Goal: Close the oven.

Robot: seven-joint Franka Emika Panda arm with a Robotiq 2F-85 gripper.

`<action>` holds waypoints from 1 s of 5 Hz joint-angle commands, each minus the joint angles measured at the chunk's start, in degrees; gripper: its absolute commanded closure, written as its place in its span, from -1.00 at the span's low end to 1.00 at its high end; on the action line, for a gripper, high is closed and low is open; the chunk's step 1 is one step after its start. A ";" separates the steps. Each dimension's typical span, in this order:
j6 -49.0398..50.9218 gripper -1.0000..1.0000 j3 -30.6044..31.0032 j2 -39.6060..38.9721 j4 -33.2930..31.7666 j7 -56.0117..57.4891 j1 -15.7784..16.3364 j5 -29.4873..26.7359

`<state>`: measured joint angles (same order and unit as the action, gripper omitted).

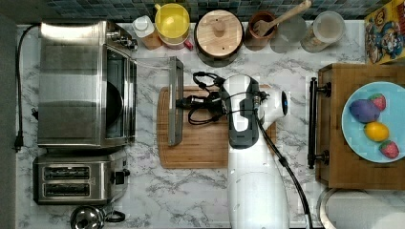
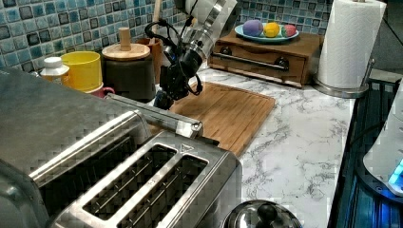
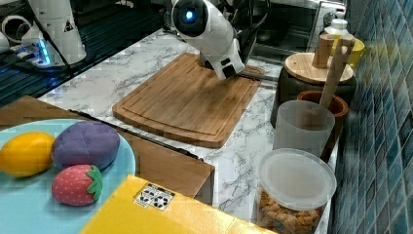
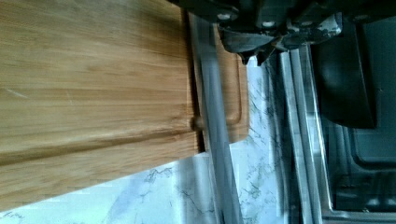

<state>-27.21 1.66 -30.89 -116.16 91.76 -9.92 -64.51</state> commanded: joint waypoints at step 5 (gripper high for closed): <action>-4.85 1.00 7.89 13.23 5.26 -19.30 17.94 18.69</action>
<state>-33.57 2.64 -21.26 -117.84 81.69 -3.98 -48.57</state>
